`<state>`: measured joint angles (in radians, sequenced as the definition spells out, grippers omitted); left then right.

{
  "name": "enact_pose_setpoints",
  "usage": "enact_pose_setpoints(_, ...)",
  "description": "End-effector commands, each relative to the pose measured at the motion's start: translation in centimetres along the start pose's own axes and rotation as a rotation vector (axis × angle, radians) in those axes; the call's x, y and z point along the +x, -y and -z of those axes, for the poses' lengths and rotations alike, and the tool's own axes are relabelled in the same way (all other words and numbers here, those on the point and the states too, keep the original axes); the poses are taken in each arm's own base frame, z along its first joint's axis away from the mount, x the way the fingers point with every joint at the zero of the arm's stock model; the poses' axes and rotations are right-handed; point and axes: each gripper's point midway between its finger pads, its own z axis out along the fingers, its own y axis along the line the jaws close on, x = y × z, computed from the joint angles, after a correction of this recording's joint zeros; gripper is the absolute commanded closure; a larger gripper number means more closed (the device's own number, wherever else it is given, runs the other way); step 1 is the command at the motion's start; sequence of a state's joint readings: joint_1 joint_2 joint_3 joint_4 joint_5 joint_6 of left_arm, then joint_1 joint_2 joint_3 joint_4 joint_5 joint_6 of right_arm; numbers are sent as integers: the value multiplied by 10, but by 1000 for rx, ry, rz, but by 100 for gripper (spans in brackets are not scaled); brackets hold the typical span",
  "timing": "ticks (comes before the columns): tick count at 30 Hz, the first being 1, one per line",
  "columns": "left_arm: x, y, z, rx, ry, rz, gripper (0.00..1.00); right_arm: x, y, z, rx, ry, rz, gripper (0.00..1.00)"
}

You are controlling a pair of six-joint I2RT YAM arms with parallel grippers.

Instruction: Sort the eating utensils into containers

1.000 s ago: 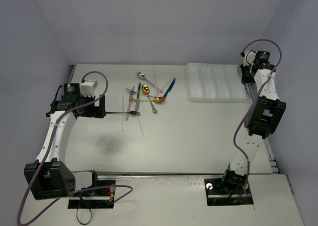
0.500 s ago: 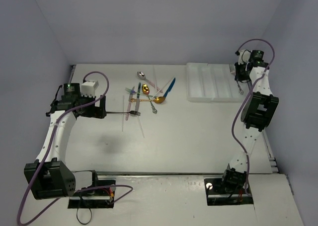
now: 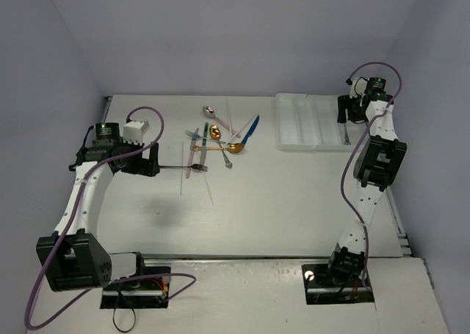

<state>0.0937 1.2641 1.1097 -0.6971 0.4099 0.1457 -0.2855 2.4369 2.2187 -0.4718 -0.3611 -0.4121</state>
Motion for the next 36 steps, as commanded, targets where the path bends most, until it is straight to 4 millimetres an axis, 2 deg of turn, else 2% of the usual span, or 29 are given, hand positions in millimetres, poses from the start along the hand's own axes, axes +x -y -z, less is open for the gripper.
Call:
enact_pose_setpoints(1, -33, 4, 0, 64, 81, -101, 3, -42, 2, 30, 26, 110, 16, 31)
enact_pose_setpoints(2, -34, 6, -3, 82, 79, -117, 3, -47, 1, 37, 25, 121, 12, 26)
enact_pose_setpoints(4, -35, 10, -8, 120, 77, -205, 3, -64, -10, 63, 2, 172, -9, 21)
enact_pose_setpoints(6, -38, 16, -14, 151, 76, -305, 3, -74, -25, 85, -29, 205, -31, 10)
enact_pose_setpoints(9, -39, 24, -32, 196, 46, -424, 3, -64, -55, 100, -69, 182, -53, 0)
enact_pose_setpoints(10, -39, 25, -36, 219, 45, -461, 3, -62, -64, 106, -80, 178, -54, 0)
enact_pose_setpoints(12, -38, 46, -47, 321, 60, -583, 7, -64, -79, 123, -109, 195, -58, 0)
enact_pose_setpoints(14, -36, 58, -55, 395, 82, -689, 10, -55, -98, 131, -166, 186, -69, 0)
enact_pose_setpoints(17, -35, 69, -70, 451, 83, -818, 19, -44, -118, 139, -244, 176, -106, 0)
enact_pose_setpoints(19, -32, 72, -82, 490, 61, -909, 32, -37, -128, 143, -271, 165, -112, 0)
enact_pose_setpoints(22, -25, 72, -98, 545, 13, -1015, 45, -32, -139, 148, -306, 161, -111, 0)
enact_pose_setpoints(29, -25, 67, -128, 609, -13, -1118, 52, -17, -146, 148, -322, 127, -107, 0)
enact_pose_setpoints(36, -24, 62, -148, 625, -37, -1133, 53, -14, -145, 144, -320, 106, -108, 1)
